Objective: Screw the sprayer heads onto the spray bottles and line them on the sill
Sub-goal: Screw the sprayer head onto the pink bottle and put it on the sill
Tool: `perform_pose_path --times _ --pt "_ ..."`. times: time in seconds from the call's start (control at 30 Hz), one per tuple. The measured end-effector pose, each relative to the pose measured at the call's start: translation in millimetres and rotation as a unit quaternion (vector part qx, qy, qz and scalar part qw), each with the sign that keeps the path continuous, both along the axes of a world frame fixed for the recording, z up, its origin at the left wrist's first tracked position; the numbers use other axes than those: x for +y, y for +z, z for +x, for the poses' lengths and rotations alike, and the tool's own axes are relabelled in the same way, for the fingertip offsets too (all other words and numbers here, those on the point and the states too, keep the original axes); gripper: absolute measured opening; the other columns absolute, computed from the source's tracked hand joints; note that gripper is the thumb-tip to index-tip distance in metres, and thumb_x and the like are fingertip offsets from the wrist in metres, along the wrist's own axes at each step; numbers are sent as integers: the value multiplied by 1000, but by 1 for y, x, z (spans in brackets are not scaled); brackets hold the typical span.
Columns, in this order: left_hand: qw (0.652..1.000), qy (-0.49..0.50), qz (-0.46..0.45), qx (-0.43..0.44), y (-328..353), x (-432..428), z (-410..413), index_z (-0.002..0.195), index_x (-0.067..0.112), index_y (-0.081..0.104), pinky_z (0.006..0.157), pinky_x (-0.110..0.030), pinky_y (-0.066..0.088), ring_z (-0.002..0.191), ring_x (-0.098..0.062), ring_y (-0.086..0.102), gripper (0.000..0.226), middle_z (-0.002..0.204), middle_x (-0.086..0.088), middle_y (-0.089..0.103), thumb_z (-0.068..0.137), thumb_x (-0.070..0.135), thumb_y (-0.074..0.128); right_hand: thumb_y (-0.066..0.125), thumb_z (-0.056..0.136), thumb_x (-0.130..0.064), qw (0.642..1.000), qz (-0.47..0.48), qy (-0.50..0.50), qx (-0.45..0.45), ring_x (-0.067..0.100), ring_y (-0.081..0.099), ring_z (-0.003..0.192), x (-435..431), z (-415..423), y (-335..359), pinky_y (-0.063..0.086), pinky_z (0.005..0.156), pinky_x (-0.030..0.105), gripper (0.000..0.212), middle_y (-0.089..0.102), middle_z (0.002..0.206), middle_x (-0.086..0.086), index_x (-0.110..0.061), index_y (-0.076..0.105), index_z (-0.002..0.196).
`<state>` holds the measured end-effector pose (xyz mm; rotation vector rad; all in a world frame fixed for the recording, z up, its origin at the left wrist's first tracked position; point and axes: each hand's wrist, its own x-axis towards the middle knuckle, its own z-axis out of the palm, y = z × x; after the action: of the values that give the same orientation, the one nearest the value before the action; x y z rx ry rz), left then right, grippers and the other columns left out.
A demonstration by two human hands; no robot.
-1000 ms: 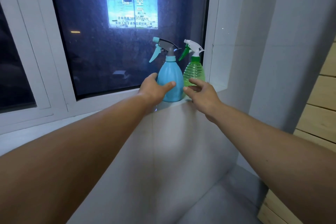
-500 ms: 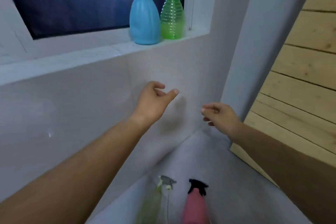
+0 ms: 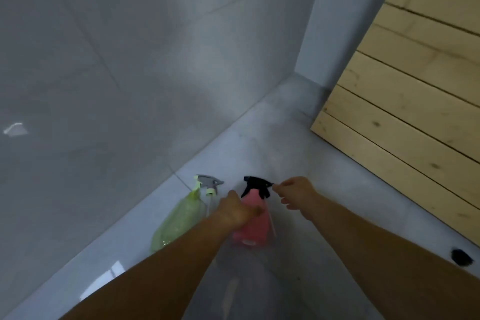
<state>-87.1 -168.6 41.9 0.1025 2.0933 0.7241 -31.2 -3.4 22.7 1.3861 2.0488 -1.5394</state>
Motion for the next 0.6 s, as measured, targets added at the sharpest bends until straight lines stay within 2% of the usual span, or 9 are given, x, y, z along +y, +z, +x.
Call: perform_pose_path --times 0.07,0.17,0.27,0.37,0.53,0.6 --pt "1000 -15 -25 -9 -17 6 1 152 5 31 100 -38 53 130 -31 56 92 149 -17 48 84 53 72 75 82 -32 1000 -1 -19 -14 37 70 87 -3 -7 -19 58 83 48 51 70 105 31 13 67 105" --pt "999 -19 -37 -23 -35 12 2 153 5 29 101 -40 54 129 -32 57 97 148 -18 48 82 55 73 82 73 -39 998 -22 -47 -25 33 70 76 -6 -19 -43 60 72 41 57 72 91 25 9 69 100" --pt "999 -13 -35 -29 -47 13 2 154 5 27 105 -41 51 133 -33 55 98 151 -17 47 82 52 74 87 60 -47 997 -24 -65 -35 32 72 75 -7 -30 -61 62 68 40 72 72 88 21 8 66 101" --pt "999 -8 -10 -36 -53 9 2 154 6 28 104 -41 51 133 -33 53 95 152 -16 46 83 49 75 90 59 -42 996 -20 -76 -35 32 72 76 -8 -37 -63 61 64 38 65 72 88 20 5 65 97" --pt "998 18 15 -55 -53 -2 -2 148 8 38 95 -40 54 119 -29 59 86 144 -13 51 82 46 78 91 62 -28 995 -48 -76 -38 31 72 72 -7 -40 -69 63 71 47 53 73 84 22 7 67 94" --pt "997 32 32 -65 -50 -7 -3 146 9 39 92 -38 55 112 -27 60 83 141 -12 53 82 43 80 86 70 -22 993 -84 -87 -11 28 69 68 -6 -38 -62 62 65 40 43 72 83 19 7 68 96"
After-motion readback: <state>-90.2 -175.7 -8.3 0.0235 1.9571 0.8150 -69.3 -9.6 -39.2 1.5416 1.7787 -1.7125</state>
